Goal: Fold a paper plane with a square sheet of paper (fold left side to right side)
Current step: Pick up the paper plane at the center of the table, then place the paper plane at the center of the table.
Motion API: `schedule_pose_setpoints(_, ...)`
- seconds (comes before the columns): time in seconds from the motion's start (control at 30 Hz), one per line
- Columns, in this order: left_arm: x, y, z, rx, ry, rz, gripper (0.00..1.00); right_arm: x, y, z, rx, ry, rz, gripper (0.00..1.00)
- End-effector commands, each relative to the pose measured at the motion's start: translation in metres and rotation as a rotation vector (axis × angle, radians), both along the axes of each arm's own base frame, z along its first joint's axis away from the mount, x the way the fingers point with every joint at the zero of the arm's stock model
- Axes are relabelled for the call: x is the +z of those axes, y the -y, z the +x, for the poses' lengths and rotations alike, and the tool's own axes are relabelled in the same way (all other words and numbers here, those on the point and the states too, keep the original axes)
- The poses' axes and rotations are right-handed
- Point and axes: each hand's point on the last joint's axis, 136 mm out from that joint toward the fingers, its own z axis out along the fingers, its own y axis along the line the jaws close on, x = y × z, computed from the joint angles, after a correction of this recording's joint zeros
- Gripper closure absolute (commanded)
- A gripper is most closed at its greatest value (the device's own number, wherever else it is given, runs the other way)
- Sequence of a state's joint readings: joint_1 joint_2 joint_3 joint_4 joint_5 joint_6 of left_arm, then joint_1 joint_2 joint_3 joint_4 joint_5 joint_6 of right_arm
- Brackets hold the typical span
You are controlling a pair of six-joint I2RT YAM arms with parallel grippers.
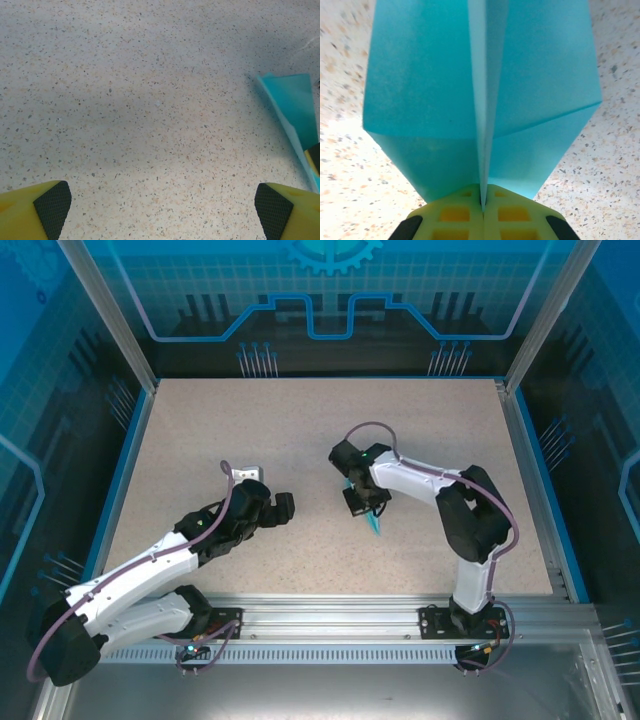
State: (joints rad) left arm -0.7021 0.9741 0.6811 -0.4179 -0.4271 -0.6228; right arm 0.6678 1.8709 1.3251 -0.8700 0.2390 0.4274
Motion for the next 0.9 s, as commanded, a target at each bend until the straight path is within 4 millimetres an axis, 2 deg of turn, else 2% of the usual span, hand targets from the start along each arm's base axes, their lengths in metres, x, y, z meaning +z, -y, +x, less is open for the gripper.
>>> schedule_pose_setpoints(0.0, 0.006, -0.005, 0.002, 0.008, 0.011, 0.026, 0.02, 0.026, -0.004, 0.023, -0.070, 0.024, 0.115, 0.98)
schedule_pose_setpoints(0.13, 0.009, -0.002, 0.003, -0.012, 0.020, 0.022, 0.02, 0.032, -0.003, 0.049, -0.151, 0.009, 0.120, 0.98)
schedule_pose_setpoints(0.37, 0.009, 0.004, 0.004, -0.045, 0.010, 0.031, 0.02, 0.013, -0.011, 0.087, -0.254, -0.020, 0.116, 0.98)
schedule_pose_setpoints(0.7, 0.004, 0.007, 0.004, -0.064, -0.007, 0.039, 0.02, -0.010, -0.004, 0.109, -0.281, -0.037, 0.002, 0.97)
schedule_pose_setpoints(0.87, 0.003, 0.007, 0.004, -0.065, -0.012, 0.044, 0.01, -0.016, -0.014, 0.114, -0.287, -0.046, 0.049, 0.90)
